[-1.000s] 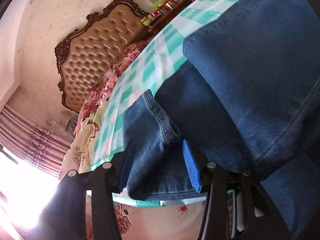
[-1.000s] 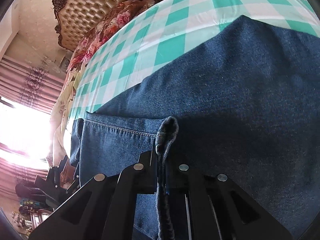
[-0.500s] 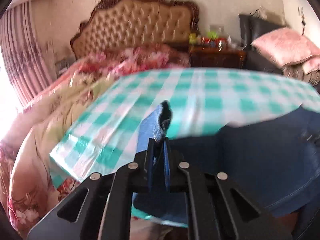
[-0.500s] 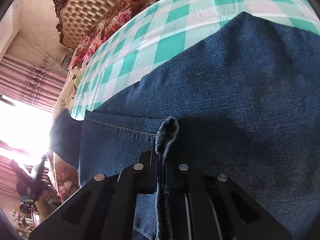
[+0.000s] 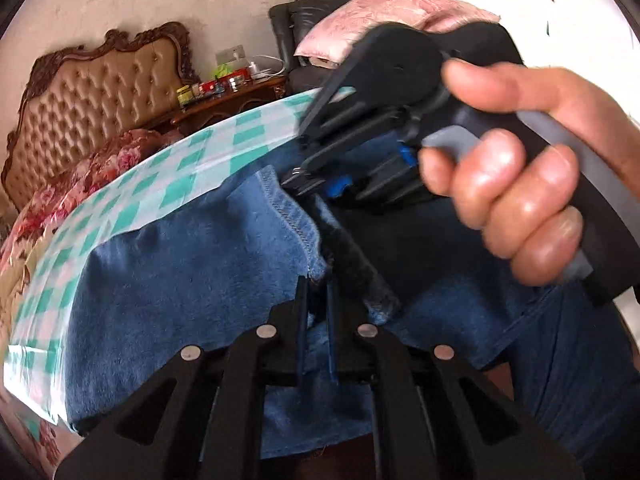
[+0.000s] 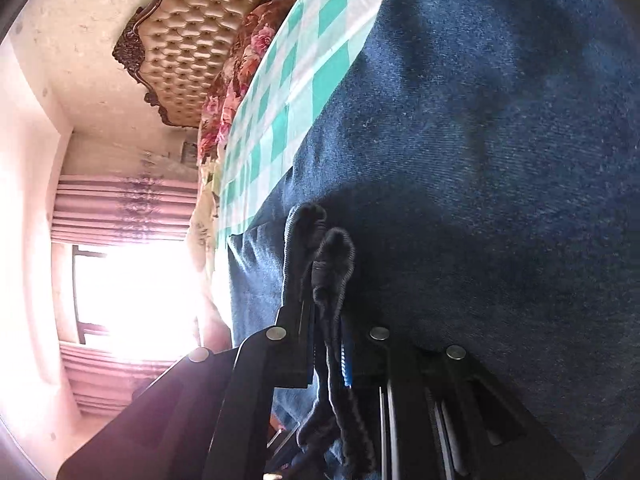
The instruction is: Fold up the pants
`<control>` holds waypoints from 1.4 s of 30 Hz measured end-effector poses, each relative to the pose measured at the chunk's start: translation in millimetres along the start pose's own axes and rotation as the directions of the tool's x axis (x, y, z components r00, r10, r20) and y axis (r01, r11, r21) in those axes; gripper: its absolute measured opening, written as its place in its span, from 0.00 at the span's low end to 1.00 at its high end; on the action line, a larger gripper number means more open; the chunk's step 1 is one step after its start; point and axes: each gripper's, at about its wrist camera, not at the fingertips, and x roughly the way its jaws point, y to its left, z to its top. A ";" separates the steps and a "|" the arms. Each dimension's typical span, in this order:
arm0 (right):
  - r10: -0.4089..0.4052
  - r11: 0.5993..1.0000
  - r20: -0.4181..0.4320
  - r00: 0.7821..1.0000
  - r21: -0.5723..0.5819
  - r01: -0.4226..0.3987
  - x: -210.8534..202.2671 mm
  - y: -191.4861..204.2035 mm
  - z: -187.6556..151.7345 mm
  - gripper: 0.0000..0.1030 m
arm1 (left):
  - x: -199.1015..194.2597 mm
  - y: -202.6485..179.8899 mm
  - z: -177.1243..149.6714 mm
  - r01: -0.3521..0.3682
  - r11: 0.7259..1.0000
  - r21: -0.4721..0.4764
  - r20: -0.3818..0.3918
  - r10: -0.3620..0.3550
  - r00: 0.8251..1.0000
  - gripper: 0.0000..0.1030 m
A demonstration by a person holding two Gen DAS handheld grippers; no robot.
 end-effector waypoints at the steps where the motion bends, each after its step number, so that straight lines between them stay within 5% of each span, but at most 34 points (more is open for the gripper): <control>1: 0.009 1.000 0.000 1.000 0.007 -0.009 -0.8 0.2 0.5 0.16 | -1.1 3.2 0.4 -0.001 1.000 -0.010 0.005 0.001 1.000 0.08; 5: 0.031 0.999 -0.010 0.999 -0.011 -0.031 -3.0 5.1 1.0 0.28 | -12.6 -5.4 -5.3 -0.011 1.000 -0.008 0.029 0.011 1.000 0.08; 10: 0.071 0.996 0.003 0.997 -0.046 -0.071 -7.7 19.4 1.4 0.59 | -20.7 -19.2 -12.3 -0.016 0.999 0.045 0.033 0.014 0.999 0.08; 12: 0.070 0.996 0.006 0.998 -0.055 -0.070 -7.0 23.5 0.9 0.64 | -17.1 -20.3 -17.6 -0.009 0.998 0.055 0.018 0.008 1.000 0.08; 18: -0.050 0.992 -0.008 0.999 -0.120 0.048 5.6 39.5 -2.4 0.65 | -20.6 -30.1 -18.1 -0.031 0.993 0.114 0.054 0.025 0.998 0.08; 22: -0.183 0.955 -0.010 0.983 -0.241 0.175 16.7 57.4 -7.7 0.64 | -14.4 -35.0 -23.1 -0.043 0.986 0.159 0.049 0.036 0.998 0.09; 24: -0.241 0.931 -0.001 0.970 -0.282 0.231 21.1 64.1 -9.8 0.55 | -6.7 -35.6 -25.4 -0.027 0.987 0.161 0.024 0.024 0.999 0.09; 28: -0.344 0.897 0.016 0.939 -0.292 0.333 20.3 58.0 -7.5 0.13 | -9.2 -33.4 -25.9 -0.016 0.988 0.154 0.042 0.010 0.999 0.25; 31: -0.311 0.920 -0.010 0.950 -0.253 0.298 15.9 51.1 -5.5 0.09 | -15.4 -24.0 -25.8 -0.021 0.994 0.110 0.080 0.012 0.997 0.74; 34: -0.288 0.929 -0.006 0.958 -0.246 0.277 10.8 54.4 -6.5 0.09 | -26.1 -20.2 -31.5 -0.038 0.996 0.086 0.122 0.027 0.992 0.75; 42: -0.247 0.947 -0.011 0.969 -0.217 0.239 -3.5 65.8 -6.4 0.09 | -27.6 -54.3 -38.4 -0.180 0.956 0.233 0.173 0.141 0.975 0.75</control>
